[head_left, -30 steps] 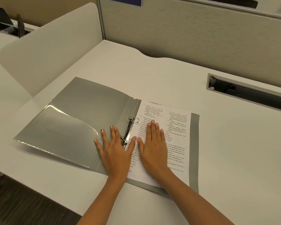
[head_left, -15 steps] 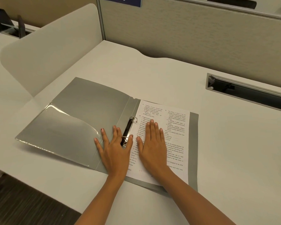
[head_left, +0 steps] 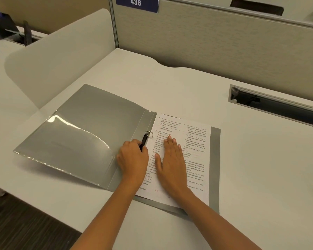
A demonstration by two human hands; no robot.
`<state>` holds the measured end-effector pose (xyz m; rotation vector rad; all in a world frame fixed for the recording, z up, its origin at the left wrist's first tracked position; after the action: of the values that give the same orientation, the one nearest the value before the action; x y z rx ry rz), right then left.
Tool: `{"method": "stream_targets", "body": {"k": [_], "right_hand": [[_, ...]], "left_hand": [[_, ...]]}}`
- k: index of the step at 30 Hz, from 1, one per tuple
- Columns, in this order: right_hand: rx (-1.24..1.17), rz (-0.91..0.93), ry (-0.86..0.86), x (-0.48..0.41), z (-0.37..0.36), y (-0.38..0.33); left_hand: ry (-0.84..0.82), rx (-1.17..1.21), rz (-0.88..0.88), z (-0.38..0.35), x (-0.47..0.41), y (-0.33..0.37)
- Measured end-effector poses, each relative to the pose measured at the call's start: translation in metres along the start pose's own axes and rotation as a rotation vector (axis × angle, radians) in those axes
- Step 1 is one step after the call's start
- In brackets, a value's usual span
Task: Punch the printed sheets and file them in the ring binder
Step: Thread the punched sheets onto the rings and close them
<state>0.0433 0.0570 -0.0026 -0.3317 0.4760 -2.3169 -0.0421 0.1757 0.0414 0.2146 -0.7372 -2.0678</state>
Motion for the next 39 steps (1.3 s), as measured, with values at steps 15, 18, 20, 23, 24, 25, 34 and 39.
{"method": "stream_targets", "body": {"k": [15, 18, 20, 23, 24, 25, 34, 39], "right_hand": [[0.026, 0.012, 0.018, 0.0, 0.004, -0.003], [0.016, 0.007, 0.018, 0.0, 0.003, -0.003], [0.01, 0.006, 0.022, 0.001, 0.003, -0.003], [0.004, 0.006, 0.03, 0.001, 0.004, -0.003], [0.002, 0.008, 0.03, 0.001, 0.004, -0.004], [0.003, 0.01, 0.03, 0.001, 0.004, -0.004], [0.037, 0.015, 0.027, -0.001, 0.003, -0.002], [0.043, 0.015, 0.032, -0.001, 0.004, -0.003]], "left_hand": [[-0.255, 0.209, 0.07, -0.003, -0.034, 0.0], [-0.113, 0.092, -0.041, 0.0, -0.021, 0.016], [-0.072, 0.034, -0.118, -0.002, -0.009, 0.029], [-0.062, -0.004, -0.166, -0.007, 0.003, 0.035], [-0.077, -0.005, -0.172, -0.008, 0.004, 0.034], [-0.107, 0.004, -0.17, -0.011, 0.003, 0.031], [-0.458, 0.084, -0.233, -0.016, -0.011, 0.019], [-0.552, 0.106, -0.196, -0.013, -0.017, 0.012]]}}
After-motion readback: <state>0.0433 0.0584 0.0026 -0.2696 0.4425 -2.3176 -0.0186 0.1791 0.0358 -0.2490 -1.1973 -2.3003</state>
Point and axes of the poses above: each hand's wrist, its own x-axis away from the middle knuckle, its own z-axis out of the back of the hand, y = z × x, the point moved 8 cm from there along -x, towards the middle knuckle, and after that the axes turned 13 degrees about -y, right-handed, at the moved point
